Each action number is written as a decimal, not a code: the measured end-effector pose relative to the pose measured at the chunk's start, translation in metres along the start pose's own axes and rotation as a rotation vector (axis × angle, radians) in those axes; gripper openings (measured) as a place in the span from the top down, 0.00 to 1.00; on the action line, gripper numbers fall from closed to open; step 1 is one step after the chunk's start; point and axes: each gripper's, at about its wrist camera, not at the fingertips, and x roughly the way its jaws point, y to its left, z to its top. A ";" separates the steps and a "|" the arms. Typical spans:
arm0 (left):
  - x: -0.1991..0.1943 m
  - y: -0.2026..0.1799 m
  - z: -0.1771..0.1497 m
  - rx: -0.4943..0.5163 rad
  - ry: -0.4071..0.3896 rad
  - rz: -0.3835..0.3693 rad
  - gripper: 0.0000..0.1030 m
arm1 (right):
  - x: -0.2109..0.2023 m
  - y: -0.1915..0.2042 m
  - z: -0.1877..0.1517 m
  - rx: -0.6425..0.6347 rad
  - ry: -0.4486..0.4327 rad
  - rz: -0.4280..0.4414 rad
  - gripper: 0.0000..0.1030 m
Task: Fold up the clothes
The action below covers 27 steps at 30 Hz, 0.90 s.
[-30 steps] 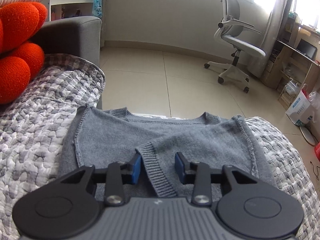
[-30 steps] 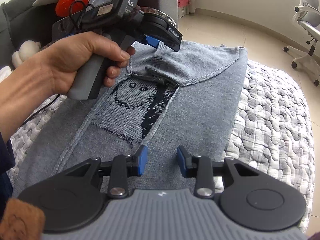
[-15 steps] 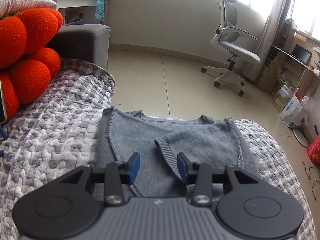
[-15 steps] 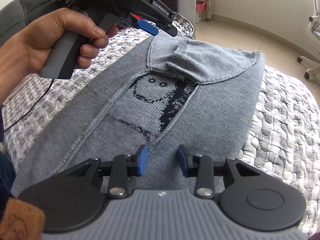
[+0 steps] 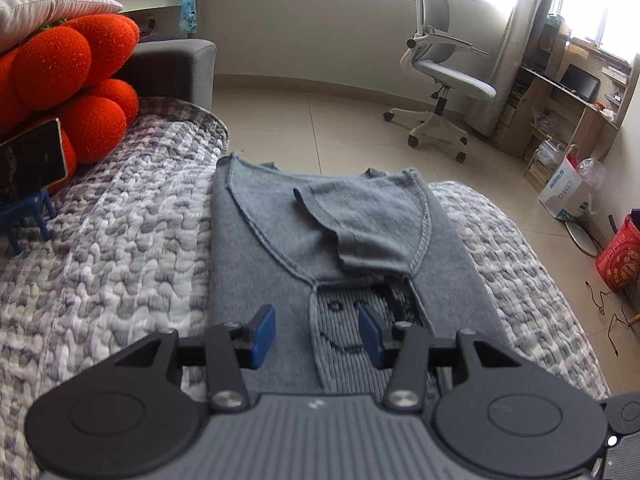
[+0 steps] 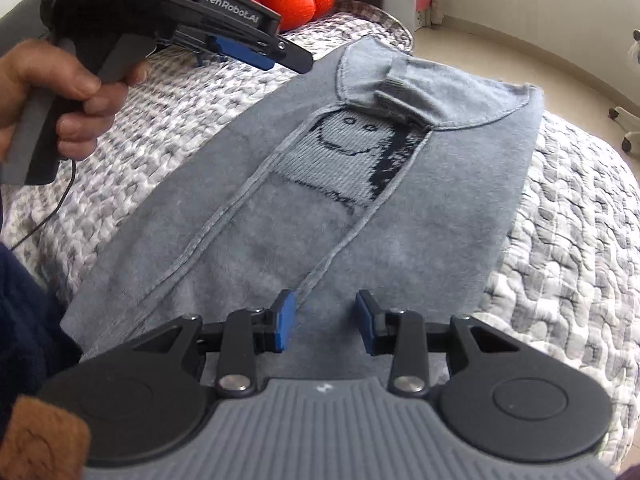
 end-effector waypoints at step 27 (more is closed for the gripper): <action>-0.043 -0.026 -0.117 0.114 0.140 -0.085 0.66 | -0.024 0.057 -0.045 -0.132 0.032 0.071 0.81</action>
